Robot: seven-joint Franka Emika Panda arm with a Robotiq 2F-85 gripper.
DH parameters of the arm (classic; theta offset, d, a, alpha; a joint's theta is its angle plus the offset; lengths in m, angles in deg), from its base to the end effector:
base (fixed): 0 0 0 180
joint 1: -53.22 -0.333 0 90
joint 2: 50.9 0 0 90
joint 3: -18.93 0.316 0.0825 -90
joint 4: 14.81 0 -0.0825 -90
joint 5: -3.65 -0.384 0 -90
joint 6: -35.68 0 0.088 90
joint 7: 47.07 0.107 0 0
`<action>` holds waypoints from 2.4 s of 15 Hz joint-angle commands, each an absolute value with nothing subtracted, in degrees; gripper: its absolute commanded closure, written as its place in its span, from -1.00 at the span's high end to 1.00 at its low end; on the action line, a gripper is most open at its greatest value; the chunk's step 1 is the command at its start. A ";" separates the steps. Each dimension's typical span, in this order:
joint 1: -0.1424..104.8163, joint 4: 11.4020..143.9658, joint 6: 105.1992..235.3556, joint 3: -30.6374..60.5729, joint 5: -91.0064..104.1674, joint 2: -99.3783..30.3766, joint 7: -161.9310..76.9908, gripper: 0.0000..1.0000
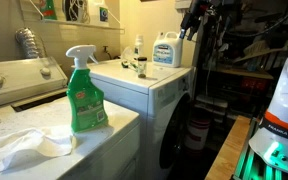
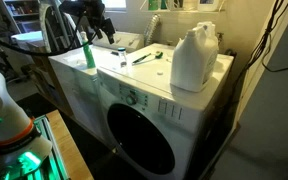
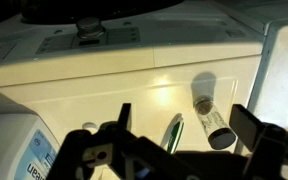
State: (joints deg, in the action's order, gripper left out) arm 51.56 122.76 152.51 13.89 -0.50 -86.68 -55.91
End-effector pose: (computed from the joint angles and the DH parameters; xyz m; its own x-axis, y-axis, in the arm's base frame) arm 0.3875 -0.0240 0.5587 0.9605 0.0666 0.2703 0.0917 -0.9925 -0.0814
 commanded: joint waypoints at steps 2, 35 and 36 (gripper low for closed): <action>51.89 122.64 152.38 14.14 -0.68 -86.63 -56.04 1.00; 59.34 81.28 157.45 -0.44 -1.91 -55.55 -93.28 1.00; 59.37 81.13 157.45 -0.45 -1.92 -55.55 -93.25 1.00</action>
